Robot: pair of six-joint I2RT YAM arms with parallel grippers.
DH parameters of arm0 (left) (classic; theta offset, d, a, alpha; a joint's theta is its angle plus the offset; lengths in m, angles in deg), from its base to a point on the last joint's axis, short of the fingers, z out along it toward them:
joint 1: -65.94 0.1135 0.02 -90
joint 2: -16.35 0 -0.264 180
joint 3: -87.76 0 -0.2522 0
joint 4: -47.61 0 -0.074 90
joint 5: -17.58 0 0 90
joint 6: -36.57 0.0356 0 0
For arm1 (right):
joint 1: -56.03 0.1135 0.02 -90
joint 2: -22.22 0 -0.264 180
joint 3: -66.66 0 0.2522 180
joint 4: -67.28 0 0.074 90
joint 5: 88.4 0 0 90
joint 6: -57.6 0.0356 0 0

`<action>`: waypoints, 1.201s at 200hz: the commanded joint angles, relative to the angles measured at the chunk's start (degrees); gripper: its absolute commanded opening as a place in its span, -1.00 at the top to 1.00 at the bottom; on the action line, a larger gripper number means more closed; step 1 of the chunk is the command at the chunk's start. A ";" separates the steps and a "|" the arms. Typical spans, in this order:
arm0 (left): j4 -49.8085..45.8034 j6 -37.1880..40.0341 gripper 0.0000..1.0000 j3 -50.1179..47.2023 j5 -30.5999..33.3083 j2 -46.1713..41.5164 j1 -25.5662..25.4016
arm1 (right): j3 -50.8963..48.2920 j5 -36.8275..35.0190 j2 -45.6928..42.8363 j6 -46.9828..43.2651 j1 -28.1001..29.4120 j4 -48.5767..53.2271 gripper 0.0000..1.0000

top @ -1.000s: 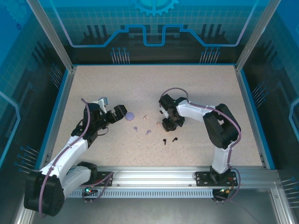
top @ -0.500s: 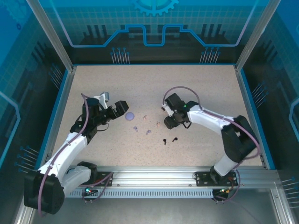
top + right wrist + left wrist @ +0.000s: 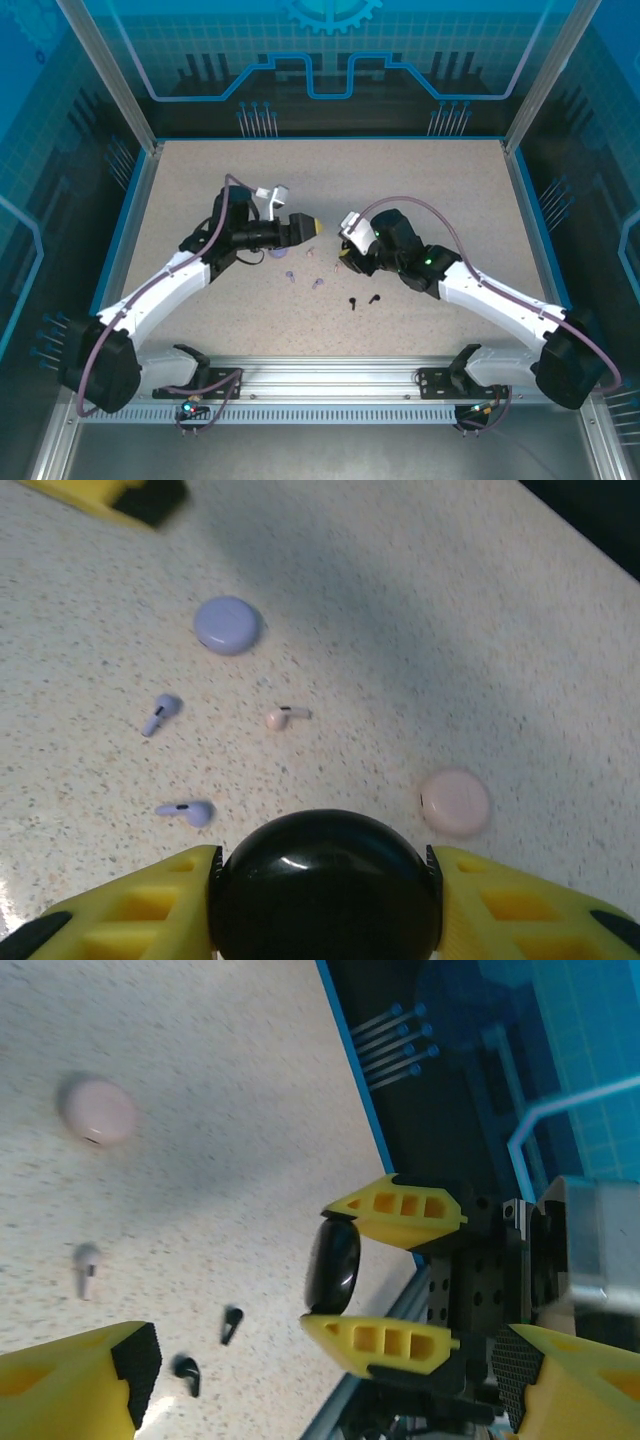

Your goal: Insert the wireless bluetooth earbuds into the charging case

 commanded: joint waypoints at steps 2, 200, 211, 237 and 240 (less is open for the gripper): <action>1.98 -1.63 -0.72 2.08 -3.53 2.43 -1.80 | -1.03 1.07 -1.63 -3.31 1.28 -4.38 0.09; 6.73 -1.84 -0.15 5.22 -10.66 11.90 -7.04 | -2.48 6.38 -3.03 -2.62 1.43 -9.17 0.07; 6.11 -1.28 -0.13 5.46 -11.44 12.03 -7.27 | -2.20 6.60 -2.81 -2.69 1.33 -9.20 0.07; 4.17 0.37 -0.02 5.90 -11.81 11.86 -7.66 | -1.52 6.85 -2.28 -2.87 0.91 -8.78 0.07; 4.09 0.50 0.01 5.86 -11.82 11.81 -7.73 | -1.47 6.86 -2.20 -2.88 0.88 -8.70 0.07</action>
